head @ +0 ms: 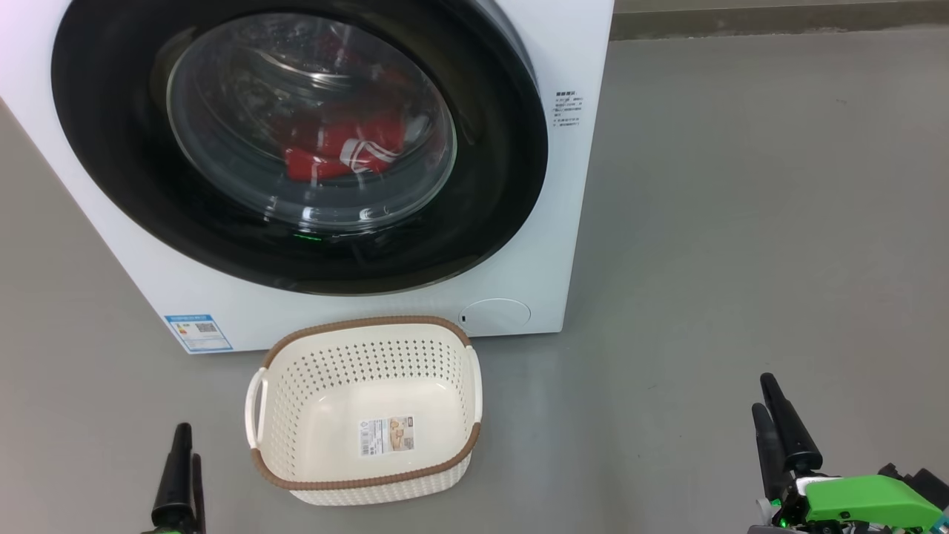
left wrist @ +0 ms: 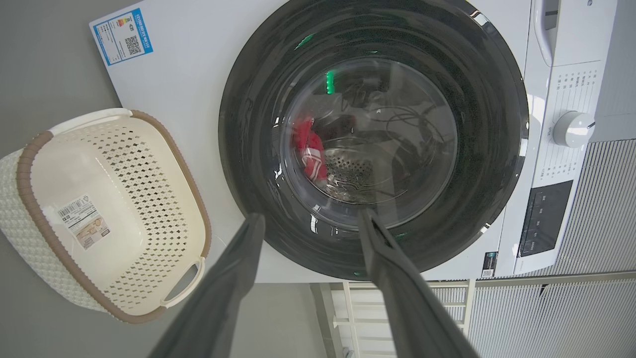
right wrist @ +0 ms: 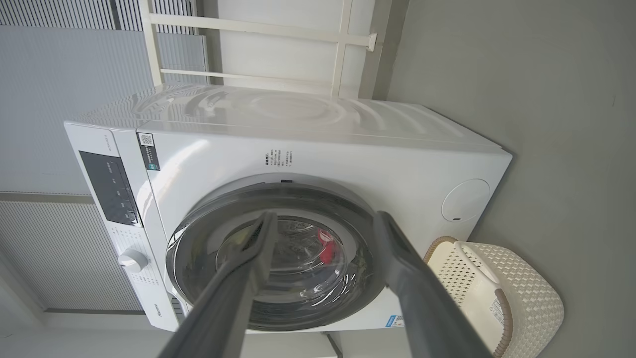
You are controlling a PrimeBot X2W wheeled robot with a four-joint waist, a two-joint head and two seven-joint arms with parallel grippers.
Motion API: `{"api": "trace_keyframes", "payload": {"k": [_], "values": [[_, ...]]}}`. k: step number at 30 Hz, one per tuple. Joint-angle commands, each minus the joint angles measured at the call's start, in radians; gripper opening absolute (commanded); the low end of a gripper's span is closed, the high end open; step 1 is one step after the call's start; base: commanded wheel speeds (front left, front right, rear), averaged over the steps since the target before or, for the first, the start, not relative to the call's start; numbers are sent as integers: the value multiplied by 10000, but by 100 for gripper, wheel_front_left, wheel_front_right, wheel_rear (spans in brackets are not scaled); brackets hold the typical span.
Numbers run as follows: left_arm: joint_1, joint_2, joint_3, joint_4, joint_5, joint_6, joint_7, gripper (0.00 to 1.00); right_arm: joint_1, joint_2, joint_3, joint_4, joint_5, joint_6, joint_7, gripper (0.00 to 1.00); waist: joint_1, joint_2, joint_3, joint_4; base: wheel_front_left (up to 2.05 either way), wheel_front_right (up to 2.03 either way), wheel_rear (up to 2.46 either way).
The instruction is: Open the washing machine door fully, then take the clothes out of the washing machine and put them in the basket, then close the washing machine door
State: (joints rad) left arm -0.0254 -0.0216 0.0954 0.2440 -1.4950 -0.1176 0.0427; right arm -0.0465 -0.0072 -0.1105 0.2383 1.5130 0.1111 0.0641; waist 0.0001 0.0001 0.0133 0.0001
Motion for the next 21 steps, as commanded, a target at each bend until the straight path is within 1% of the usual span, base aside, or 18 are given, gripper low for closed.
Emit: {"api": "trace_keyframes", "payload": {"k": [1, 6, 9, 10, 14, 21], "values": [[-413, 252, 36, -379, 223, -46, -127, 100, -492, -173, 259, -355, -235, 62, -162, 100, -1, -1, 4, 0, 0, 0, 0], [-421, 346, -25, -446, 823, -51, -299, 100, -600, -410, 705, -397, -658, 70, -473, 100, -1, -1, 17, 0, 0, 0, 0], [-443, 367, -53, -504, 1414, -55, -435, 100, -688, -620, 1049, -387, -1065, 76, -660, 100, -1, -1, 27, 1, 0, 0, 0], [-443, 367, -53, -504, 1414, -55, -435, 100, -688, -620, 1049, -387, -1065, 76, -660, 100, -1, -1, 27, 1, 0, 0, 0], [-461, 406, -96, -558, 2113, -59, -570, 100, -791, -753, 1298, -396, -1508, 82, -805, 100, -1, -1, 48, -12, 0, 0, 0], [-511, 456, -148, -599, 3383, -66, -808, 100, -983, -997, 1815, -276, -2673, 93, -1042, 100, -1, -1, 85, -28, 0, 0, 0]]}}
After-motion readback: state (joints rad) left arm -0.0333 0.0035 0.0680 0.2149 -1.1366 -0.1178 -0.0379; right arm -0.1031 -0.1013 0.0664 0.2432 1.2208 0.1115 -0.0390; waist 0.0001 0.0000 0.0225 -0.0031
